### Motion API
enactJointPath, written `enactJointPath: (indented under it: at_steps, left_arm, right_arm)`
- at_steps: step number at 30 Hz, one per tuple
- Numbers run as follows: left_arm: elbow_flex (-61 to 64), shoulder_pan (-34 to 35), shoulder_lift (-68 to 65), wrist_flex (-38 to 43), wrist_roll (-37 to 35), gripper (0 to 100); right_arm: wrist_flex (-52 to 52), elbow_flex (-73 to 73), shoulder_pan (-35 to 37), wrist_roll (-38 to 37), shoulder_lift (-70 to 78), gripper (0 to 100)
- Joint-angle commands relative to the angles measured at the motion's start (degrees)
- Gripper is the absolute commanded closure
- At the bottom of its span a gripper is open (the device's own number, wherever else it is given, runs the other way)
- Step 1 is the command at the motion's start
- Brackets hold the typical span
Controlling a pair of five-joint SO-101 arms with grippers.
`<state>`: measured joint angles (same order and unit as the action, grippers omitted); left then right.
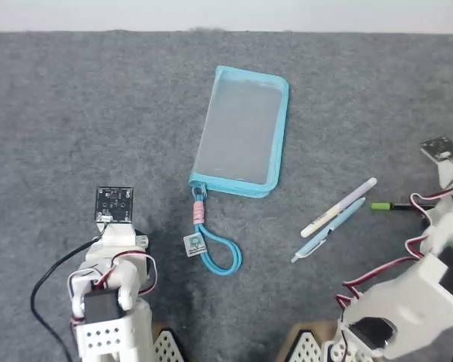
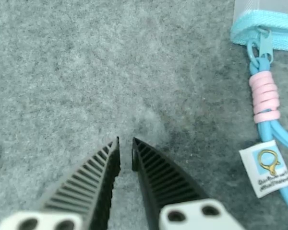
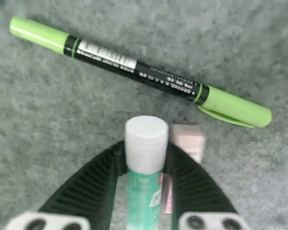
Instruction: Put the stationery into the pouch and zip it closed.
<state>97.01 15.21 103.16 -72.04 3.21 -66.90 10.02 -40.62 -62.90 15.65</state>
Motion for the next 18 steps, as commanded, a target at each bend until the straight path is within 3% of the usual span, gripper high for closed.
enactJointPath:
  at_steps: [1, 9, 14, 18]
  left_arm:
    - [-0.4, 0.2, 1.2, -0.2, -0.4, 95]
    - [-0.4, 0.2, 1.2, -0.2, -0.4, 95]
    - [-0.4, 0.2, 1.2, -0.2, -0.4, 95]
    - [-0.4, 0.2, 1.2, -0.2, -0.4, 95]
  right_arm:
    - [-0.8, -2.9, -0.7, 1.6, -1.1, 80.4]
    - [-8.6, -2.9, 2.9, 10.5, -9.8, 80.4]
    - [-15.7, -2.6, 8.7, 17.5, -20.2, 80.4]
    - [-19.8, -2.3, 16.5, 27.2, -24.3, 80.5]
